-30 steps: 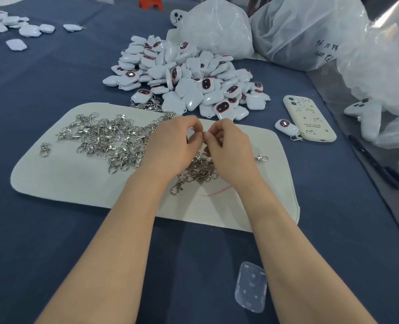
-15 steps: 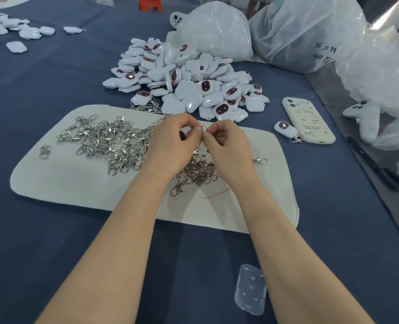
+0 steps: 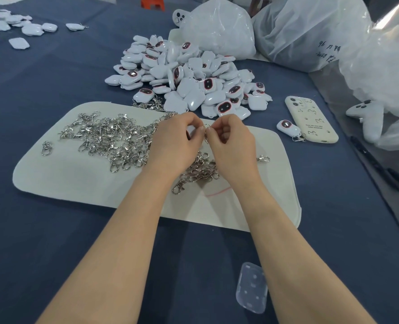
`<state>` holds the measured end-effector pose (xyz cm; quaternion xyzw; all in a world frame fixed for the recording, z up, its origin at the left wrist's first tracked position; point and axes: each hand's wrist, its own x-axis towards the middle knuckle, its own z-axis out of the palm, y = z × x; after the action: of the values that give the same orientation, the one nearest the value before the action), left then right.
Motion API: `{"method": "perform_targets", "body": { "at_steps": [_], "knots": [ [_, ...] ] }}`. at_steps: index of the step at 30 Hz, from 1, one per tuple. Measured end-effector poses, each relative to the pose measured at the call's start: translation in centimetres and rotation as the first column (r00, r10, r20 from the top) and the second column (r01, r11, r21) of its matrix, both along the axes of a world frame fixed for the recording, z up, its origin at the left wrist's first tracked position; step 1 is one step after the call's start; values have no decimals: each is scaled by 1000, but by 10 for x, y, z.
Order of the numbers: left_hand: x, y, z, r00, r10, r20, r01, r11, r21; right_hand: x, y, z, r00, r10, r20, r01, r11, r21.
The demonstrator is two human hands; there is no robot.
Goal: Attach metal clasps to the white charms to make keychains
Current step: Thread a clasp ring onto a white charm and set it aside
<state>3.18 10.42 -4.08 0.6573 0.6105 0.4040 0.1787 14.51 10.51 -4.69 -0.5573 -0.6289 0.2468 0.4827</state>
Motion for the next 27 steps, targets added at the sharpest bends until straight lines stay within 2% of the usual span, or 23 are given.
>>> {"method": "perform_targets", "body": {
  "at_steps": [5, 10, 14, 20, 27],
  "knots": [
    [0, 1, 0, 998, 21, -54, -20, 1000, 18, 1, 2, 0, 1000, 6, 12, -5, 1000, -22],
    [0, 1, -1, 999, 25, -47, -24, 1000, 16, 2, 2, -1, 999, 36, 24, -35, 998, -43],
    [-2, 1, 0, 1000, -5, -23, 5, 1000, -6, 3, 1, 0, 993, 77, 92, -75, 997, -24],
    [-6, 0, 2, 991, -85, 104, 93, 993, -76, 3, -2, 3, 970, 98, 223, -120, 989, 88],
    [-12, -3, 7, 964, -133, 233, 170, 974, -151, 3, -3, 2, 970, 100, 221, -130, 983, 126]
  ]
}}
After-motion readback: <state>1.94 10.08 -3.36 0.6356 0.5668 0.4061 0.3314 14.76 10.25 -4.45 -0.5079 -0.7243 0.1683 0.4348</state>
